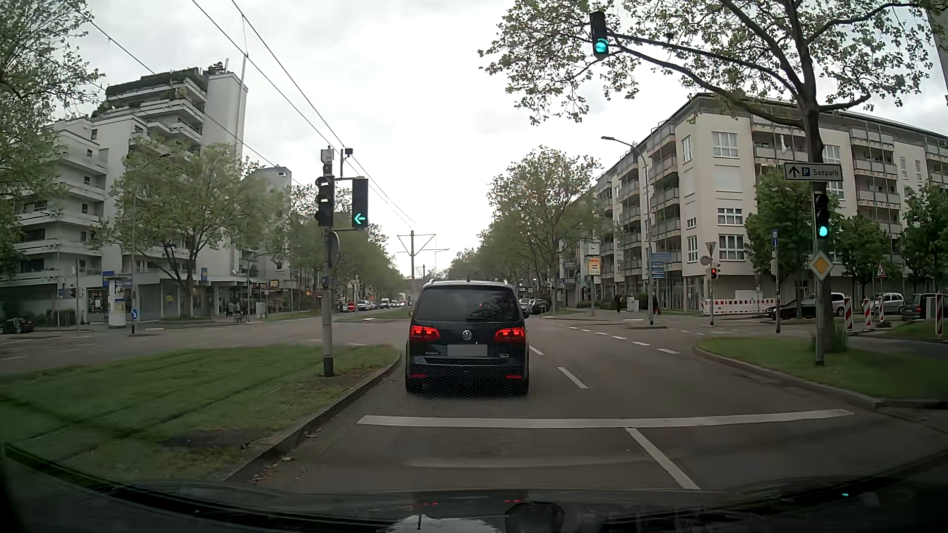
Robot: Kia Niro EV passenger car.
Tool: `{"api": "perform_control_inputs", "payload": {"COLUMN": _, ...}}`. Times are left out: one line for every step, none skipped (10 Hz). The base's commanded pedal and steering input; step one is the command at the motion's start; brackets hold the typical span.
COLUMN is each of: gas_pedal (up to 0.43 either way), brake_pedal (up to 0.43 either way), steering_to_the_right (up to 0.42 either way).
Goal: Follow the waypoints while adhering to traffic rules and regulations
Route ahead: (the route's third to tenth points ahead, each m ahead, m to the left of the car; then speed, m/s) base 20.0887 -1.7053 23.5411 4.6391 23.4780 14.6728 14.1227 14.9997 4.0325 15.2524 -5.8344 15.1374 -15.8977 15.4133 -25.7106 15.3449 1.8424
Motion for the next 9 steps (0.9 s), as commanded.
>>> {"api": "perform_control_inputs", "payload": {"gas_pedal": 0.197, "brake_pedal": 0.0, "steering_to_the_right": -0.001}}
{"api": "perform_control_inputs", "payload": {"gas_pedal": 0.197, "brake_pedal": 0.0, "steering_to_the_right": -0.001}}
{"api": "perform_control_inputs", "payload": {"gas_pedal": 0.197, "brake_pedal": 0.0, "steering_to_the_right": -0.001}}
{"api": "perform_control_inputs", "payload": {"gas_pedal": 0.197, "brake_pedal": 0.0, "steering_to_the_right": -0.001}}
{"api": "perform_control_inputs", "payload": {"gas_pedal": 0.197, "brake_pedal": 0.0, "steering_to_the_right": -0.001}}
{"api": "perform_control_inputs", "payload": {"gas_pedal": 0.197, "brake_pedal": 0.0, "steering_to_the_right": -0.001}}
{"api": "perform_control_inputs", "payload": {"gas_pedal": 0.197, "brake_pedal": 0.0, "steering_to_the_right": -0.001}}
{"api": "perform_control_inputs", "payload": {"gas_pedal": 0.197, "brake_pedal": 0.0, "steering_to_the_right": -0.001}}
{"api": "perform_control_inputs", "payload": {"gas_pedal": 0.189, "brake_pedal": 0.0, "steering_to_the_right": -0.001}}
